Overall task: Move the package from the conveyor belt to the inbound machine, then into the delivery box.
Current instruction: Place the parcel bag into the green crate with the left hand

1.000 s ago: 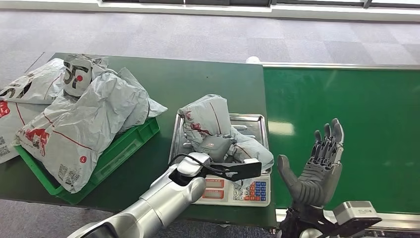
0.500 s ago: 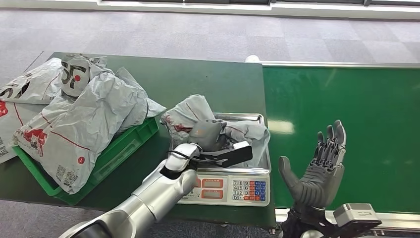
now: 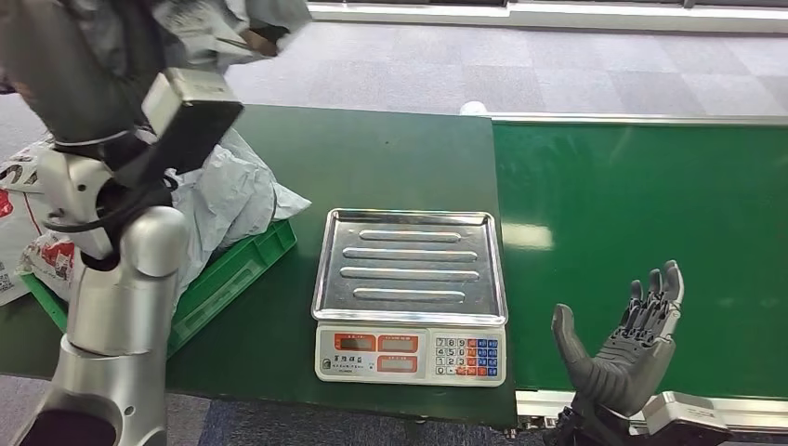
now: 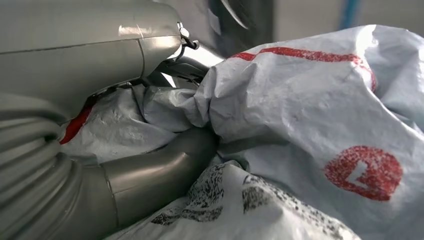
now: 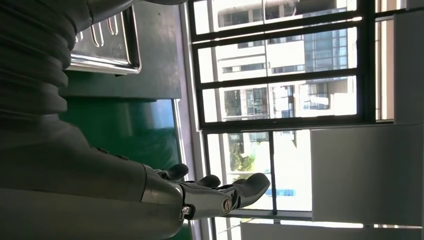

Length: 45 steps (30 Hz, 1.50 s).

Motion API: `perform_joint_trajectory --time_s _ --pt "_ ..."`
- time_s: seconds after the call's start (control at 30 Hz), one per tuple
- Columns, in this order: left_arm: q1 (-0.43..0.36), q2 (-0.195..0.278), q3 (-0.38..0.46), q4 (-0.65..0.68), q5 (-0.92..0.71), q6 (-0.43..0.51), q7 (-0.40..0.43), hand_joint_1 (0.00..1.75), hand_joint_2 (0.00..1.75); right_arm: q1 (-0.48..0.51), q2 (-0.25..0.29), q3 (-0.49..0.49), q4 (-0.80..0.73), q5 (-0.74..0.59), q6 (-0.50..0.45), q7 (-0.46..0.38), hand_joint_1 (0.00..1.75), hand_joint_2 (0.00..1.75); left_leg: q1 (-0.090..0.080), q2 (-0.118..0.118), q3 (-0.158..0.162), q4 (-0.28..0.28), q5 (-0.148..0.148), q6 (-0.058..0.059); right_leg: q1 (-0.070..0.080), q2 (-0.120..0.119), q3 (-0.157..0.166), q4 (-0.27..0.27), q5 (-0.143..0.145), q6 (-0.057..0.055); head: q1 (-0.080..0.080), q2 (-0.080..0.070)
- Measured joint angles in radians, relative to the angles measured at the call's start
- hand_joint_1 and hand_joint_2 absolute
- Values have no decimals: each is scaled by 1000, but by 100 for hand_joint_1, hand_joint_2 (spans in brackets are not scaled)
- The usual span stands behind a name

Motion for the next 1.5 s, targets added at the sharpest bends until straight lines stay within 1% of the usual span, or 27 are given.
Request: perform_joint_trajectory --time_s 0.1,0.2,0.33,0.4,0.43,0.5,0.53,0.6,0.67,0.73,0.8,0.87,0.9,0.93,1.0,1.07,1.13,1.2,1.27,1.3,1.33,1.37,1.5 --pt "-1 68 103 38 7 -9 5 175 175 5 -24 1 2 -20 -2 -1 0 175 1 0 0 0 2 -2 0 0 0 0 0 -1 0 0" --pt "8 109 171 99 16 9 -15 175 175 5 -39 2 4 -27 -3 -1 0 175 1 0 0 0 3 -3 1 0 -1 1 2 -2 0 0" --pt "14 132 206 132 11 13 -13 175 175 5 -49 5 5 -27 -3 -1 0 175 1 -1 -1 0 3 -3 0 -1 -1 1 3 -2 0 0" --pt "14 139 215 140 4 -3 4 175 175 5 -51 8 7 -28 -3 -1 0 175 1 -1 -1 0 3 -3 0 -1 -1 0 3 -2 0 0" --pt "14 143 218 145 -6 -29 25 175 175 4 -53 9 9 -30 -3 -1 0 175 1 -1 -1 0 3 -3 0 0 -1 0 3 -2 0 0" --pt "14 161 221 184 -54 -108 97 175 175 1 -57 14 12 -35 0 -1 0 175 0 -1 -1 0 3 -2 0 0 -1 0 2 -2 0 0" --pt "11 177 221 233 -98 -143 138 175 175 -2 -58 17 14 -37 4 -1 0 175 0 0 0 0 3 -2 0 0 -1 0 2 -2 0 0" --pt "5 215 220 388 -200 -180 193 175 175 -11 -60 23 20 -36 15 -1 0 175 0 3 2 -1 3 -3 0 3 -1 0 3 -4 0 0" --pt "1 242 219 570 -272 -221 202 175 175 -15 -61 26 25 -28 21 -1 0 175 0 6 3 -2 4 -5 1 6 -3 1 4 -5 0 0" --pt "-9 252 219 741 -293 -318 178 175 175 -14 -61 26 30 -18 18 -1 0 175 1 7 2 -2 5 -7 3 6 -4 1 5 -7 0 0" --pt "-29 252 221 879 -259 -483 126 175 175 -12 -61 26 34 -14 9 -1 0 175 1 6 1 -2 5 -7 4 6 -4 1 5 -7 0 0" --pt "-59 246 227 976 -207 -669 75 175 175 -9 -61 26 37 -15 1 -1 0 175 1 5 1 -2 5 -7 3 6 -3 1 5 -7 0 0" --pt "-75 242 231 1012 -192 -737 63 175 175 -8 -61 26 38 -15 -1 -1 0 175 1 5 1 -2 5 -7 3 5 -3 1 5 -7 0 0" --pt "-89 237 233 1041 -185 -780 57 173 175 -8 -61 26 40 -16 -1 -1 0 175 1 5 1 -2 5 -7 2 5 -3 1 5 -7 0 0" --pt "-109 228 236 1082 -182 -807 55 86 175 -7 -60 26 43 -15 -2 0 0 175 1 3 2 -2 5 -6 2 3 -2 1 4 -6 0 0" --pt "-121 219 237 1106 -184 -778 74 0 175 -4 -60 26 43 -6 -3 4 0 175 1 0 2 -2 5 -6 1 1 -1 1 4 -6 0 0" --pt "-122 208 238 1115 -184 -679 109 0 175 4 -57 26 42 13 -3 12 0 175 1 -1 1 -2 5 -6 1 -1 -1 1 4 -5 0 0" --pt "-111 196 249 1105 -150 -523 107 0 175 19 -52 26 33 36 -4 22 0 175 1 -1 1 -1 6 -6 1 -1 -1 1 4 -5 0 0" --pt "-87 180 275 1061 -55 -369 43 0 175 39 -45 23 16 55 -4 30 0 175 1 -1 0 -1 6 -6 1 -1 -2 1 4 -5 0 0" --pt "-72 171 292 1026 -2 -320 8 0 175 49 -41 20 8 61 -4 31 0 175 1 -1 0 -1 6 -6 1 -1 -2 1 4 -5 0 0" --pt "-58 162 307 989 46 -286 -22 0 175 57 -38 18 1 67 -5 33 0 175 1 -1 0 -1 6 -6 1 -1 -2 1 4 -5 0 0" --pt "-45 154 320 955 76 -271 -39 0 175 64 -35 16 -5 70 -5 33 0 175 1 -1 0 -1 6 -6 1 -1 -2 1 4 -5 0 0" --pt "-2 133 350 853 146 -240 -77 0 175 82 -27 11 -20 73 -5 34 0 175 1 2 0 -1 5 -6 1 2 -4 1 4 -5 0 0"
